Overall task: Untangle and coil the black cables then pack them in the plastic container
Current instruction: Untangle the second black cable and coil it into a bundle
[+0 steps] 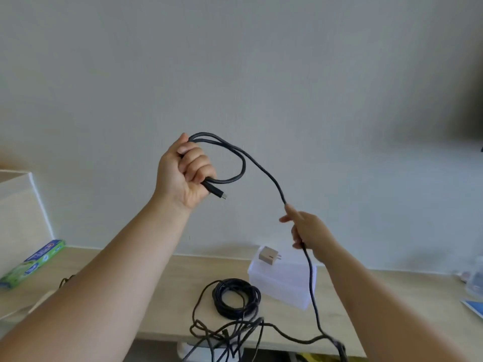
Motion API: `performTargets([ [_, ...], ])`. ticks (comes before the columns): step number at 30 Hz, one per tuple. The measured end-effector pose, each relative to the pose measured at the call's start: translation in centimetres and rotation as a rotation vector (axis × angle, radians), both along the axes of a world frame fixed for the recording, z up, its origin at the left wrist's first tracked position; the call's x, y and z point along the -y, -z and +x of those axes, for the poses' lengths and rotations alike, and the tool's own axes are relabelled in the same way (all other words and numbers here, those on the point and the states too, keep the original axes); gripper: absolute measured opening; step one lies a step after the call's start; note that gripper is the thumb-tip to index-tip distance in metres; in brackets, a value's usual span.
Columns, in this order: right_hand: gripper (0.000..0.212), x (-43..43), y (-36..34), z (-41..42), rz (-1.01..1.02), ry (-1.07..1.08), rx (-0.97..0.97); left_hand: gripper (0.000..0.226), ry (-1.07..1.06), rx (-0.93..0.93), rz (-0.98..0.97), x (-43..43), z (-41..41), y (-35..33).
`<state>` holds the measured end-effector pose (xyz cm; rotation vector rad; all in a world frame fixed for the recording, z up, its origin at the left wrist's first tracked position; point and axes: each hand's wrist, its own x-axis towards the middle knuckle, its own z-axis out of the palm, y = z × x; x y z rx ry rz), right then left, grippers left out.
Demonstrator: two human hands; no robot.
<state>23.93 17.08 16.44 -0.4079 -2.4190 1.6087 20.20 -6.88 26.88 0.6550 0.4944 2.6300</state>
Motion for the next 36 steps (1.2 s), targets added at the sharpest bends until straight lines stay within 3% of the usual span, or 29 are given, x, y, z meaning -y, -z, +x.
performTargets([
  [4, 0.026, -0.2, 7.6, 3.1, -0.099, -0.172, 0.105, 0.064, -0.084, 0.03, -0.014, -0.5, 0.0, -0.1],
  [7, 0.012, -0.4, 10.2, 3.7, -0.008, -0.093, 0.043, 0.055, -0.248, 0.108, -0.063, -0.5, -0.7, 0.6],
  [10, 0.017, 0.2, 9.4, 3.2, 0.273, -0.158, 0.072, 0.045, -0.415, 0.157, -0.165, -1.1, -1.6, 2.5],
  [14, 0.036, 2.2, 6.9, 3.4, 0.776, -0.453, 0.243, 0.043, -0.519, 0.112, -0.431, -2.1, -2.1, 5.5],
  [17, 0.039, 3.6, 5.9, 3.6, 0.764, -0.567, 0.255, 0.042, -0.579, -0.046, -0.831, -2.7, -2.2, 8.1],
  [19, 0.031, 4.0, 5.3, 4.0, 0.736, -0.644, 0.231, 0.041, -0.587, -0.294, -1.12, -2.7, -2.0, 9.8],
  [21, 0.041, 4.2, 4.1, 4.5, 0.69, -0.715, 0.173, 0.039, -0.549, -0.55, -1.406, -2.4, -1.5, 11.2],
  [24, 0.031, 3.9, 1.3, 5.2, 0.623, -0.713, 0.026, 0.037, -0.37, -0.72, -1.573, -2.0, -0.6, 12.5],
  [28, 0.017, 2.1, -1.2, 5.1, 0.426, -0.467, -0.225, 0.044, -0.122, -0.741, -1.487, -2.7, 0.7, 12.6],
  [32, 0.005, 1.6, -0.2, 3.8, 0.217, -0.212, -0.34, 0.05, 0.145, -0.329, -1.046, -3.3, 1.4, 11.5],
  [34, 0.028, 1.7, 1.2, 3.3, 0.148, -0.259, -0.277, 0.05, 0.228, -0.194, -0.875, -3.3, 1.1, 11.5],
  [36, 0.056, 2.1, 2.6, 3.3, 0.036, -0.385, -0.196, 0.045, 0.312, -0.187, -0.767, -3.2, 1.2, 11.9],
])
